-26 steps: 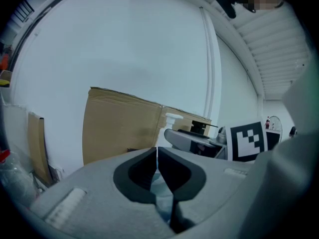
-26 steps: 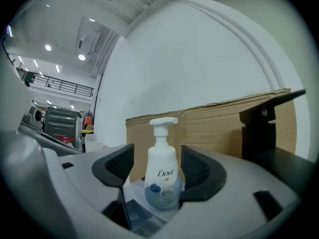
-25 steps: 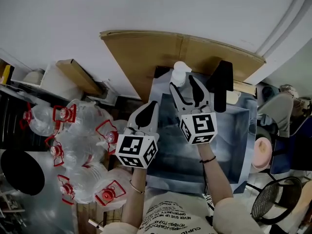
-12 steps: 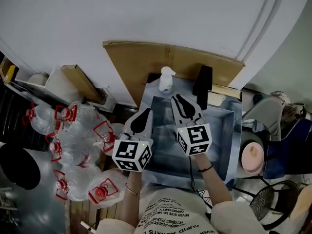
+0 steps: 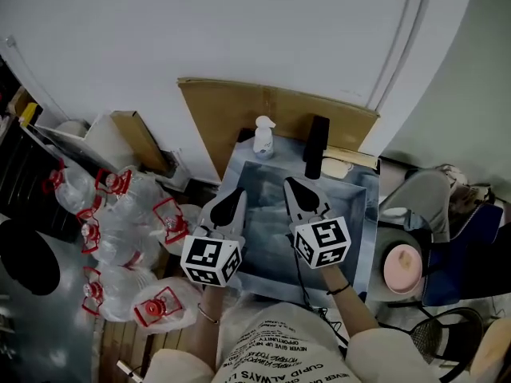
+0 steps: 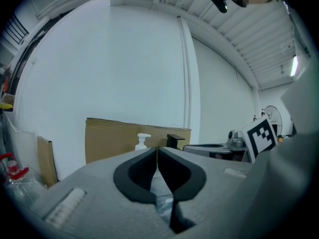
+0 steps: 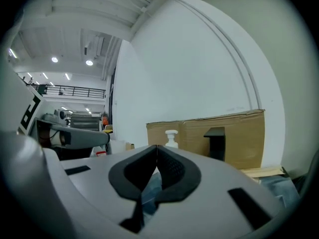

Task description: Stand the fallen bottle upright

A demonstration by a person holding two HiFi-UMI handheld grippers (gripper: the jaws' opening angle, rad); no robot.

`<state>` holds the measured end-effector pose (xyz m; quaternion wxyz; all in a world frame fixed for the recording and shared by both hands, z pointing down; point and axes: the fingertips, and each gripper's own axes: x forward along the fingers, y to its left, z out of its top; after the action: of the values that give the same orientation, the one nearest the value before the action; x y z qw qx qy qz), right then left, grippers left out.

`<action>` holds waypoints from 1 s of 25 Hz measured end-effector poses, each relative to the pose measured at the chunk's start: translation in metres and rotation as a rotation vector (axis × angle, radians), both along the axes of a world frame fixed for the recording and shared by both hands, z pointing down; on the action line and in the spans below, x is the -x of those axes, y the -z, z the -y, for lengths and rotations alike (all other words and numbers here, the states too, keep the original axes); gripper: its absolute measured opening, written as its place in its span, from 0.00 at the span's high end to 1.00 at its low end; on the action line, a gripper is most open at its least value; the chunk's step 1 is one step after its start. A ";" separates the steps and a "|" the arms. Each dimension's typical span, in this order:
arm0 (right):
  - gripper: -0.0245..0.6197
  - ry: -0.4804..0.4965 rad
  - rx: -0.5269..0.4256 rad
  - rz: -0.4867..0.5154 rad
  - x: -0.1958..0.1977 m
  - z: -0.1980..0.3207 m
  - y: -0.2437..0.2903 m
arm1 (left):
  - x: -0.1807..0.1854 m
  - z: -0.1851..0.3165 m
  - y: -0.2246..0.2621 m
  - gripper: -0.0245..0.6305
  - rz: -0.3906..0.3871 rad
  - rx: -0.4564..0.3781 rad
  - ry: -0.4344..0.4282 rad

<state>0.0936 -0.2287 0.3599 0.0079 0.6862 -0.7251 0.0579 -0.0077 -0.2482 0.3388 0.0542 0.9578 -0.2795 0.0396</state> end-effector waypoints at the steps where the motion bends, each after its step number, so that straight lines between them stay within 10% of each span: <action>1: 0.95 0.006 -0.001 0.004 0.001 -0.006 0.001 | 0.002 -0.004 0.002 0.92 -0.003 -0.007 0.003; 25: 0.95 0.014 -0.058 0.073 -0.020 -0.096 0.034 | 0.050 -0.062 0.025 0.92 -0.018 -0.111 0.047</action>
<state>0.1140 -0.1324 0.3264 -0.0382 0.6784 -0.7310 0.0620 -0.0572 -0.1863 0.3140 0.0045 0.9528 -0.3033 0.0140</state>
